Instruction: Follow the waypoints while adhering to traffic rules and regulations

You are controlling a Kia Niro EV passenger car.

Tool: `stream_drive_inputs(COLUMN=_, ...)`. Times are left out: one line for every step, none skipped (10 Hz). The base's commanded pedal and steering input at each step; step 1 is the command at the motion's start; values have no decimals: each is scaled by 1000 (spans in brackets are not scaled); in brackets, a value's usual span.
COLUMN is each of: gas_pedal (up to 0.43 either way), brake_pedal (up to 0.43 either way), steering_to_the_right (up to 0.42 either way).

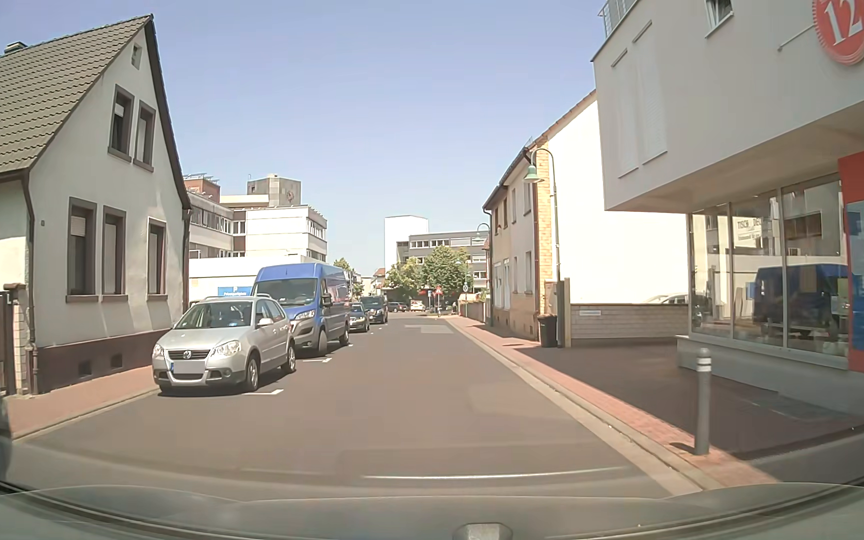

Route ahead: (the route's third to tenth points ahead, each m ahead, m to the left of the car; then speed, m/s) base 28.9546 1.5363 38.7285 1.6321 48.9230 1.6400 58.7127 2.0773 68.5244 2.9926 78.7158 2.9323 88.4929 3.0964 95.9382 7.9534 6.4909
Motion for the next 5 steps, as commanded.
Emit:
stream_drive_inputs(gas_pedal=59, brake_pedal=0, steering_to_the_right=-9)
stream_drive_inputs(gas_pedal=59, brake_pedal=0, steering_to_the_right=-14)
stream_drive_inputs(gas_pedal=59, brake_pedal=0, steering_to_the_right=-19)
stream_drive_inputs(gas_pedal=59, brake_pedal=0, steering_to_the_right=-20)
stream_drive_inputs(gas_pedal=59, brake_pedal=0, steering_to_the_right=-20)
